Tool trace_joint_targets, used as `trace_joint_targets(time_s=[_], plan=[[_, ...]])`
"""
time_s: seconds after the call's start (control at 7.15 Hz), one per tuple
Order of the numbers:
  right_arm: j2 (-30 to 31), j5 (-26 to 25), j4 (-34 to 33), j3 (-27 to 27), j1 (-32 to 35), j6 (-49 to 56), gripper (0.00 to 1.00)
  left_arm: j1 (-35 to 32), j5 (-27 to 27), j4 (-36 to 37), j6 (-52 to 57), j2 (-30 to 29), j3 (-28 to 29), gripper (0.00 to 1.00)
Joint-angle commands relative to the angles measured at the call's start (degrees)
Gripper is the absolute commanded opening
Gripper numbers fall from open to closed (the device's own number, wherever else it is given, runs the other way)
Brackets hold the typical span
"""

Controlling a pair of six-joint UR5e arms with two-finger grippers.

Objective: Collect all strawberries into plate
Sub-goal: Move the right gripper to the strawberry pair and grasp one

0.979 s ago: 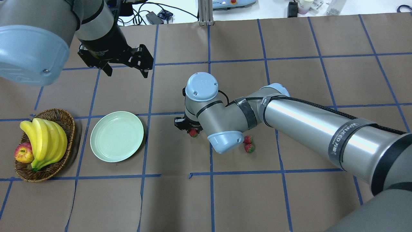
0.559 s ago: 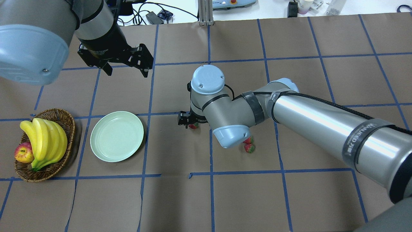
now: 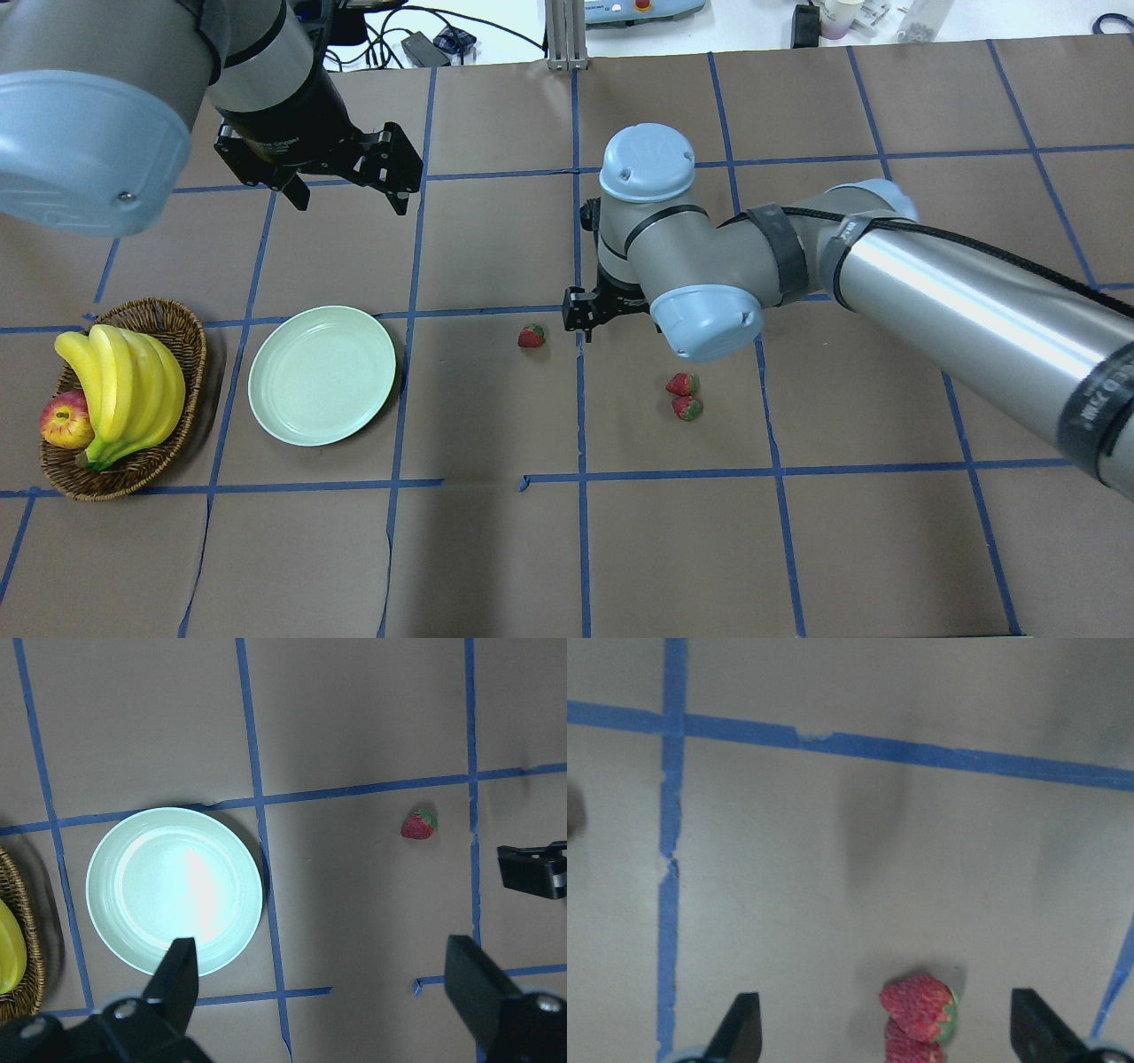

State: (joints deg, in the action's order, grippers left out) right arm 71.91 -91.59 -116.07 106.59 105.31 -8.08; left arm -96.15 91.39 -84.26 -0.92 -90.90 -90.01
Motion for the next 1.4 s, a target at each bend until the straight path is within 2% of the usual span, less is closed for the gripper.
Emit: trace_joint_targets(time_s=[0.0, 0.56, 0.7, 0.98, 1.12, 1.26], plan=[[-0.6, -2.4, 1.6, 2.0, -0.9, -0.3, 1.0, 0.0, 0.0, 0.0, -0.2, 0.0, -0.1, 1.0], [-1.6, -1.7, -9.1, 9.4, -1.9, -0.5, 0.99, 0.0, 0.0, 0.0, -0.3, 0.0, -0.2, 1.0], [-1.5, -1.4, -9.2, 9.3, -2.0, -0.7, 0.86, 0.0, -0.1, -0.1, -0.3, 0.0, -0.2, 1.0], [-1.2, -1.2, -9.3, 9.6, -2.0, -4.0, 0.29, 0.0, 0.0, -0.1, -0.3, 0.0, -0.2, 1.0], [-1.1, -1.1, -9.3, 9.3, -2.0, -4.1, 0.06, 0.0, 0.0, 0.0, -0.3, 0.0, -0.2, 1.0], [-1.0, -1.1, -9.3, 9.2, -2.0, -4.2, 0.0, 0.0, 0.0, -0.1, -0.3, 0.0, -0.2, 1.0]])
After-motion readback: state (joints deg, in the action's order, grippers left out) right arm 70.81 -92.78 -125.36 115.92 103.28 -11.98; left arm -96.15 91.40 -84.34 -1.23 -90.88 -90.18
